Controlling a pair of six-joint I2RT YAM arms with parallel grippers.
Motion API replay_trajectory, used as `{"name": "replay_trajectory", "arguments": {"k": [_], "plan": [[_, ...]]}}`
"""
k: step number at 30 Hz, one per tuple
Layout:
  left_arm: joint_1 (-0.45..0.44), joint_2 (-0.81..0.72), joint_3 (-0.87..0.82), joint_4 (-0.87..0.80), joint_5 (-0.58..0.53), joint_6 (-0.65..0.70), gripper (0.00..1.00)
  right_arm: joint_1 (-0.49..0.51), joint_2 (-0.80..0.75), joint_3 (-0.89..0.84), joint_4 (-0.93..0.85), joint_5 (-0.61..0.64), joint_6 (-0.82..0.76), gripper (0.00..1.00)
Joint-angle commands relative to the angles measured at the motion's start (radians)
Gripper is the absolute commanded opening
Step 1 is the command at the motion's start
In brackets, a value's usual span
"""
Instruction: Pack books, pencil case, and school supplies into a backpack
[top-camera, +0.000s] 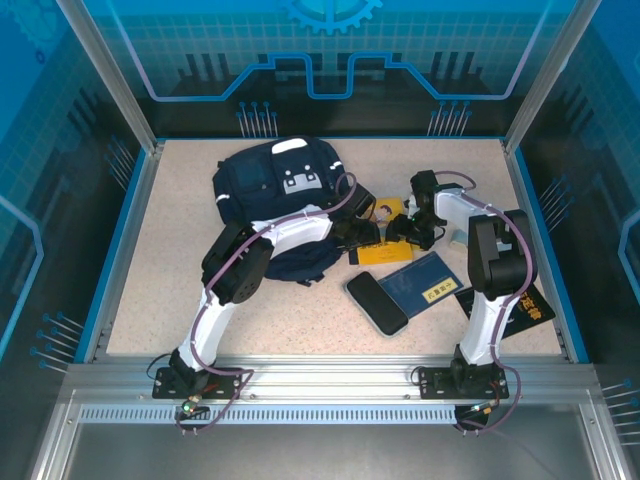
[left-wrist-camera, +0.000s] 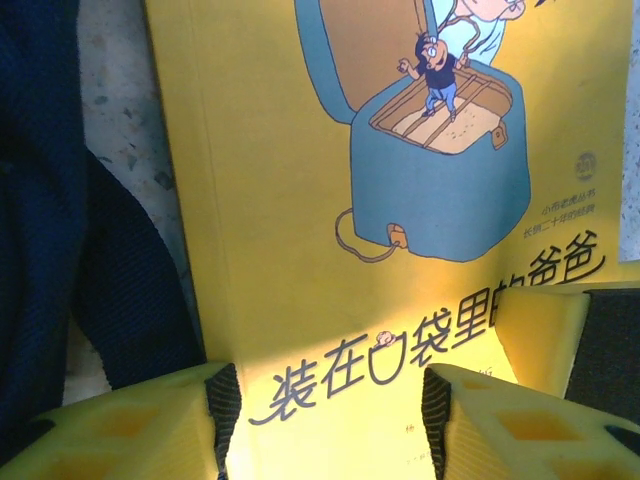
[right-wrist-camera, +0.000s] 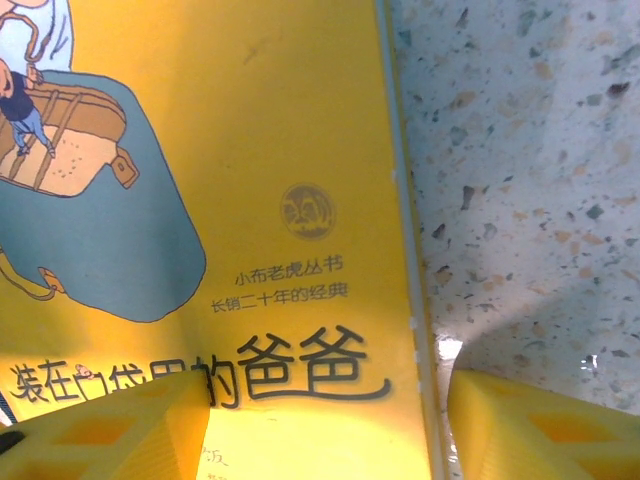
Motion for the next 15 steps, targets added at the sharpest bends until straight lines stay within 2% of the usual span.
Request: {"name": "replay_trajectory", "arguments": {"k": [1, 8, 15], "plan": [[0.013, -0.003, -0.032, -0.112, -0.091, 0.022, 0.56, -0.01, 0.024, 0.003, -0.03, -0.041, -0.009, 0.65], [0.014, -0.037, -0.061, -0.076, -0.096, 0.017, 0.58, -0.009, 0.027, 0.001, -0.032, -0.041, -0.01, 0.65], [0.014, -0.08, -0.095, -0.052, -0.105, 0.012, 0.53, -0.01, 0.034, 0.004, -0.032, -0.045, -0.013, 0.55]]}}
